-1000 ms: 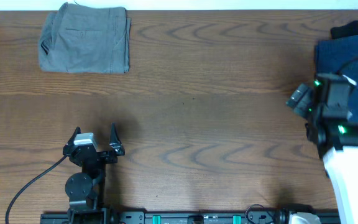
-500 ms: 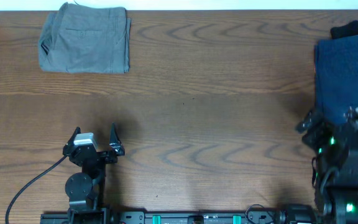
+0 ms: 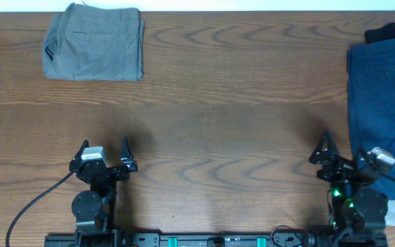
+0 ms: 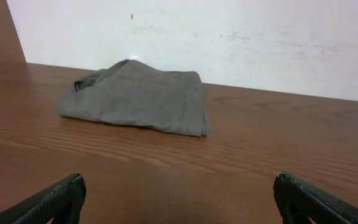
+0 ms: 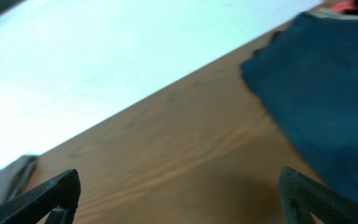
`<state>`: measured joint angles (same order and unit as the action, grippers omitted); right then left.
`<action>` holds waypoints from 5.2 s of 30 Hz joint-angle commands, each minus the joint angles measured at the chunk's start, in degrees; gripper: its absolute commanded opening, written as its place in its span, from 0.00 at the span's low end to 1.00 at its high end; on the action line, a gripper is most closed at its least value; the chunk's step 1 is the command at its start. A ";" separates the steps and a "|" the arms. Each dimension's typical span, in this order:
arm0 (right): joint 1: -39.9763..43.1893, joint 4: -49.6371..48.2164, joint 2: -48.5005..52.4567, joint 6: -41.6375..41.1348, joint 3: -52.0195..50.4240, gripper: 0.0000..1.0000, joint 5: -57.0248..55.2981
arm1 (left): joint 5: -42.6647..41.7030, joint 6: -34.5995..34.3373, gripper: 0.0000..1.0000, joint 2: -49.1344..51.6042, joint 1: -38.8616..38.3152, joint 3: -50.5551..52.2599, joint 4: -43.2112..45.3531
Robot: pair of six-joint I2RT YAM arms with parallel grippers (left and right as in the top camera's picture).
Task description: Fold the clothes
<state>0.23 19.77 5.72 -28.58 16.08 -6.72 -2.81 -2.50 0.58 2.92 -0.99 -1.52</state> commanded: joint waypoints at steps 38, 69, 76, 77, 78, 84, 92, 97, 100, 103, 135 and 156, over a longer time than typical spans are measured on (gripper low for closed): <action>-2.12 -15.89 -5.44 23.08 -15.76 0.99 11.87 | 0.74 0.98 0.98 -0.35 0.24 0.76 -2.32; -1.90 -15.89 -5.44 23.08 -15.76 0.99 11.89 | 0.74 0.98 0.98 -0.35 0.24 0.76 -2.29; -1.90 -15.89 -5.44 23.08 -15.76 0.99 11.89 | 0.74 1.01 0.98 -0.35 0.24 0.76 -2.29; -1.90 -15.89 -5.44 23.08 -15.76 0.99 11.89 | 0.74 1.01 0.98 -0.35 0.24 0.76 -2.32; -1.92 -15.89 -5.44 23.08 -15.76 0.99 11.89 | 0.74 0.98 0.98 -0.35 0.24 0.76 -2.32; -1.92 -15.89 -5.44 23.08 -15.76 0.99 11.89 | 0.74 0.98 0.98 -0.35 0.24 0.76 -2.29; -1.90 -15.91 -5.38 23.08 -15.76 0.99 11.87 | 0.74 0.98 0.98 -0.35 0.24 0.76 -2.29; -1.90 -15.91 -5.33 23.10 -15.76 0.99 11.89 | 0.74 1.01 0.98 -0.35 0.24 0.76 -2.29; -1.92 -15.91 -5.33 23.08 -15.76 0.99 11.89 | 0.74 1.01 0.98 -0.35 0.24 0.76 -2.32; -1.92 -15.91 -5.33 23.08 -15.76 0.99 11.89 | 0.74 0.98 0.98 -0.35 0.24 0.76 -2.29; -1.92 -15.89 -5.33 23.08 -15.76 0.99 11.89 | 0.74 0.98 0.98 -0.35 0.24 0.76 -2.29; -1.92 -15.91 -5.33 23.08 -15.76 0.99 11.89 | 0.74 1.01 0.98 -0.35 0.24 0.76 -2.29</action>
<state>-1.21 3.70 0.67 -6.26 0.43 4.58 -2.81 -2.50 0.58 2.92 -1.02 -1.54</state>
